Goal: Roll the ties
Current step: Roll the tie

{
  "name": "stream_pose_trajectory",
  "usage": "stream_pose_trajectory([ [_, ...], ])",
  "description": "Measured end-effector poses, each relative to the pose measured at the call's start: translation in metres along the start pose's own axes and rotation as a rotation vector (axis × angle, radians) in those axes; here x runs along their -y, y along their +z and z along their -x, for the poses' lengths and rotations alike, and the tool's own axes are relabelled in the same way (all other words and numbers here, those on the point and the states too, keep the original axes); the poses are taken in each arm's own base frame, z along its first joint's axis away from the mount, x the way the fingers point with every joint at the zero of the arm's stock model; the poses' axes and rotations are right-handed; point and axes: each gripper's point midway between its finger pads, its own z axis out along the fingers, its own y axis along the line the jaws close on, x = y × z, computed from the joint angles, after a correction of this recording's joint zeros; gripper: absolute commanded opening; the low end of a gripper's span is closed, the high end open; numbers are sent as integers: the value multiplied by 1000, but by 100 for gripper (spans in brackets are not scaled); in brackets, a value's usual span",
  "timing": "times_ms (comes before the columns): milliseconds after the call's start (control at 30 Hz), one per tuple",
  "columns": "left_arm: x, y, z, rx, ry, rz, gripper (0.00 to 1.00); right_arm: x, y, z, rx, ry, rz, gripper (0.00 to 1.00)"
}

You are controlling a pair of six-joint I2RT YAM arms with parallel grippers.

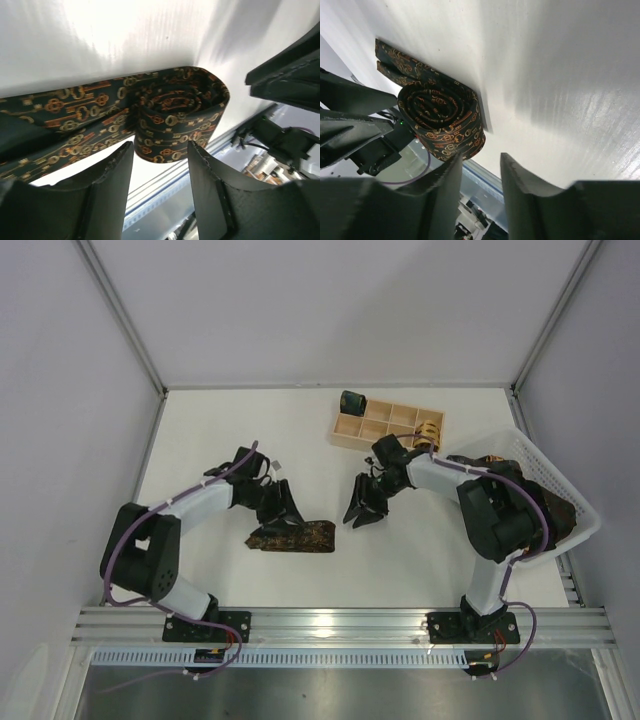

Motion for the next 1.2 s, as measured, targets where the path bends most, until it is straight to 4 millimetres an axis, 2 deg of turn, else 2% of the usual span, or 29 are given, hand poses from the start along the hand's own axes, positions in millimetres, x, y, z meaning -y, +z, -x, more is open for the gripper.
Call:
stream_pose_trajectory([
  [33,2,1,-1,-8,-8,-15,50,0,1,0,0,1,-1,27],
  [100,4,5,-3,-17,-19,-42,47,-1,3,-3,-3,-5,-4,18],
  [133,3,8,-4,-24,-27,-49,40,-1,5,-4,-5,-5,-8,11],
  [233,0,14,-6,-48,-58,-45,33,-2,13,-6,-14,3,-14,8],
  [367,-4,16,-7,-55,-70,-31,29,0,24,-9,-29,22,-22,5],
  [800,-6,23,-7,-65,-94,-23,27,6,53,-10,-64,71,-32,3],
  [1067,6,38,-13,-99,-72,-27,25,3,56,-12,-67,76,-27,2],
  [1200,6,39,-14,-99,-73,-23,25,3,56,-12,-68,77,-27,3],
])
